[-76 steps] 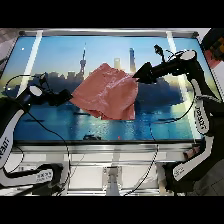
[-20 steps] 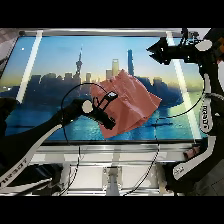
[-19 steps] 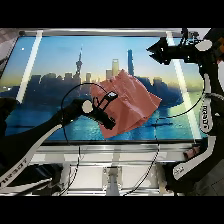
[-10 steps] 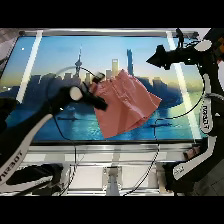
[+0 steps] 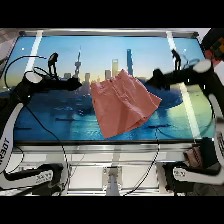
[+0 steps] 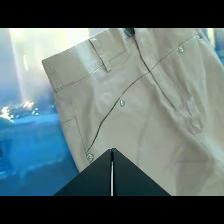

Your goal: Fold the clothes and pants, and hang the long-sleeved shirts on hangers.

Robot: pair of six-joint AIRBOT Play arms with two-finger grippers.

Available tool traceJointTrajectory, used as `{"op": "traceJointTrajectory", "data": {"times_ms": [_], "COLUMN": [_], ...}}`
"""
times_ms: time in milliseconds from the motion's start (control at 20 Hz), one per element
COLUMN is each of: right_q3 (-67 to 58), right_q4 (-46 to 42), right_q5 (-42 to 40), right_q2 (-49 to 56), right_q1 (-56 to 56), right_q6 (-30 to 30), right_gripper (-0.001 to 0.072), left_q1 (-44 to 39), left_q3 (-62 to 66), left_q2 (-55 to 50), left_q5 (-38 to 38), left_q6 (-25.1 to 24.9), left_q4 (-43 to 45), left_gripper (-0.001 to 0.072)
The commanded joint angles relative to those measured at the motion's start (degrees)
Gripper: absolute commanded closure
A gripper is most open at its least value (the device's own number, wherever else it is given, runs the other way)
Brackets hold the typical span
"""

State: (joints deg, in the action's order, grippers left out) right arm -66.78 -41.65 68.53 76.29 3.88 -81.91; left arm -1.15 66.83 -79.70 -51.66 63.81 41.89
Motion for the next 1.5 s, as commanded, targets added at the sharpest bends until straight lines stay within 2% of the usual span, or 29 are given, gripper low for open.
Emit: {"op": "traceJointTrajectory", "data": {"times_ms": [0,150,250,300,350,400,450,500,550,800,950,1000,1350,1450], "right_q3": [22.01,32.81,37.22,38.69,39.76,40.41,40.79,40.92,40.89,40.87,40.85,40.83,40.70,40.52], "right_q4": [6.32,8.92,9.03,8.33,6.34,3.34,-0.31,-3.67,-4.61,0.28,1.42,1.97,6.08,7.23], "right_q5": [-6.91,-6.38,-7.37,-9.18,-12.00,-14.08,-15.65,-16.83,-17.55,-27.04,-28.87,-30.32,-34.12,-36.59], "right_q2": [-13.88,-19.30,-20.31,-20.26,-20.26,-20.26,-20.15,-19.76,-19.02,-15.08,-11.87,-11.13,-6.03,-5.79], "right_q1": [-0.07,-2.08,-6.25,-8.81,-11.26,-13.27,-15.17,-16.92,-18.27,-19.32,-19.34,-19.34,-19.34,-19.34], "right_q6": [0.72,1.86,-1.97,-4.98,-9.03,-14.58,-20.41,-24.68,-25.90,-26.14,-26.01,-26.03,-24.96,-24.96], "right_gripper": [0.0704,0.0703,0.0698,0.0659,0.0493,0.0288,0.0231,0.0231,0.0232,0.0236,0.0243,0.0277,0.0277,0.0365], "left_q1": [0.85,-0.04,-0.59,-0.63,-0.81,-0.85,-0.90,-0.90,-0.90,-1.01,-1.01,-1.01,-1.01,-1.01], "left_q3": [0.09,0.09,0.09,0.09,0.09,0.09,0.09,0.09,0.09,0.09,0.09,0.09,0.09,0.09], "left_q2": [-0.04,-0.04,-0.04,-0.04,-0.04,-0.04,-0.04,-0.04,-0.04,-0.04,-0.04,-0.04,-0.07,-0.07], "left_q5": [-1.46,-1.55,-1.57,-1.57,-1.55,-1.55,-1.55,-1.55,-1.55,-1.60,-1.55,-1.55,-1.49,-1.09], "left_q6": [-2.01,-2.58,-2.58,-2.58,-2.58,-2.58,-2.58,-2.58,-2.58,-2.58,-2.58,-2.60,-4.09,-4.09], "left_q4": [-1.66,-1.73,-1.68,-1.68,-1.66,-1.66,-1.66,-1.66,-1.66,-1.68,-1.68,-1.66,-1.66,-1.66], "left_gripper": [0.0693,0.0693,0.0693,0.0693,0.0692,0.0692,0.0692,0.0692,0.0692,0.0691,0.0691,0.0691,0.0691,0.0692]}}
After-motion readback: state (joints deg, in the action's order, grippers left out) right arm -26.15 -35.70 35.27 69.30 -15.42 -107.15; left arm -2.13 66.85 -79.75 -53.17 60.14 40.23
